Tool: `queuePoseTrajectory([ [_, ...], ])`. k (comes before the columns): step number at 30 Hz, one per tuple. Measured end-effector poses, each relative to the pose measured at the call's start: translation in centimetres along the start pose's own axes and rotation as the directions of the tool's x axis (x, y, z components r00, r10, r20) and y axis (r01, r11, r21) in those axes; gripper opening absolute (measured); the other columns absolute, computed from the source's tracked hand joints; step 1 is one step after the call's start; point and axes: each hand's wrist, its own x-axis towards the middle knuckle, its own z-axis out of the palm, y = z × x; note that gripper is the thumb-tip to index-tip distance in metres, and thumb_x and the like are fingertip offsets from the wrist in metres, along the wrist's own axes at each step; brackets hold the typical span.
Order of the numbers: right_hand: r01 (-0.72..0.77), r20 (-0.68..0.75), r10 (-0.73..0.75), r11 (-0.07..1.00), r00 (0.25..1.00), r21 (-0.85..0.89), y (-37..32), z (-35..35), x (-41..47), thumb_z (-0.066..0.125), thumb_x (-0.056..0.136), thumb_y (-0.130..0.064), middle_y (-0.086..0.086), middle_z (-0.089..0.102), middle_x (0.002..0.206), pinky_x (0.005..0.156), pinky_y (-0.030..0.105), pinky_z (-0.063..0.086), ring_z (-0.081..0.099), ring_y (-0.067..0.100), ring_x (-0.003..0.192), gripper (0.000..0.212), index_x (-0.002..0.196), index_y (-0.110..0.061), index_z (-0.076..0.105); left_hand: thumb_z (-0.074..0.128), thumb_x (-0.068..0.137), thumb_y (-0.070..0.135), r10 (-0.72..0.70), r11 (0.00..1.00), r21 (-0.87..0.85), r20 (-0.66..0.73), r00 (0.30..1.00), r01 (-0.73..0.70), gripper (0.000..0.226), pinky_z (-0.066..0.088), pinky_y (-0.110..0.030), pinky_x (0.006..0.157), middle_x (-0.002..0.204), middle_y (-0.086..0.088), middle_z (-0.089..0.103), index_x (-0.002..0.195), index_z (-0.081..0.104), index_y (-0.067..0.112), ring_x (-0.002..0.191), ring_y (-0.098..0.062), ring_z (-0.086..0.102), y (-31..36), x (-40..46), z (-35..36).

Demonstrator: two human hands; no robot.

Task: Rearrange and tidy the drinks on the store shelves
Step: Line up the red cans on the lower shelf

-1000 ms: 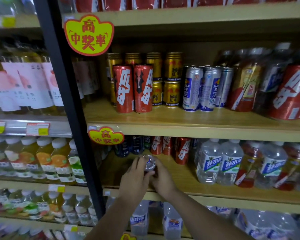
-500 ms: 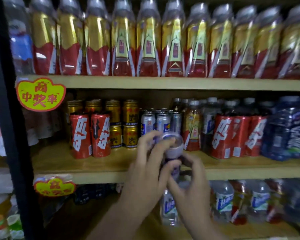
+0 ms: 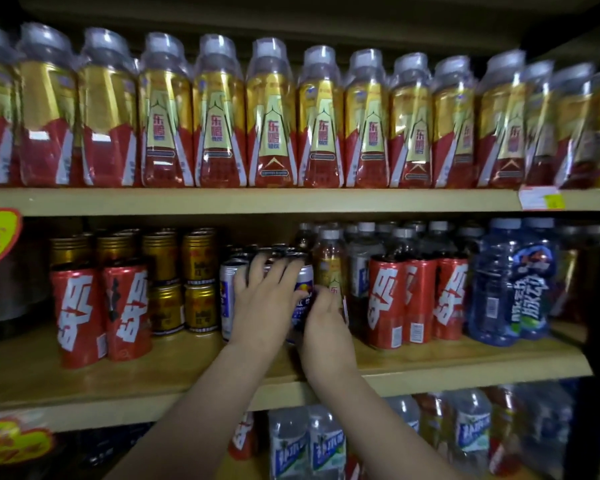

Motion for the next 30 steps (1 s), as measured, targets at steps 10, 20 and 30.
queuePoseTrajectory([
  [10, 0.185, -0.323, -0.186, 0.982, 0.928, -0.032, 4.2, -6.9, -2.4, 0.062, 0.089, -0.017, -0.011, 0.054, 0.123, 0.097, 0.029, 0.047, 0.048, 0.008, 0.116, 0.048, 0.134, -0.027, 0.048, 0.056, 0.092, 0.044, 0.07, 0.985, -0.147, -0.108, 0.992, -0.086, 0.061, 0.037, -0.051, 0.108, 0.145, -0.001, 0.049, 0.147, 0.039, 0.025, 0.137, -0.028, 0.036, 3.8, 0.1, -0.7],
  [20, 0.074, -0.146, -0.188, 0.822, 0.971, -0.565, 10.4, -14.7, 3.5, 0.057, 0.088, -0.043, 0.011, 0.049, 0.145, 0.121, 0.047, 0.024, 0.027, 0.033, 0.146, 0.057, 0.14, -0.018, 0.049, 0.07, 0.087, 0.048, 0.011, 0.836, -0.545, 0.136, 0.991, 0.066, 0.064, 0.058, -0.04, 0.087, 0.137, 0.001, 0.045, 0.134, 0.029, 0.034, 0.115, -0.024, 0.061, 12.9, 2.1, 0.1],
  [30, 0.383, -0.178, -0.39, 0.921, 0.904, -0.071, 8.9, -13.6, -2.8, 0.078, 0.081, -0.023, -0.001, 0.039, 0.133, 0.093, 0.029, 0.048, 0.047, 0.013, 0.123, 0.057, 0.131, -0.022, 0.051, 0.069, 0.093, 0.022, -0.063, 0.569, -0.822, -0.077, 0.995, -0.027, 0.057, 0.037, -0.025, 0.113, 0.148, 0.003, 0.032, 0.137, 0.033, 0.026, 0.139, -0.006, 0.035, 9.5, -6.3, -2.7],
])
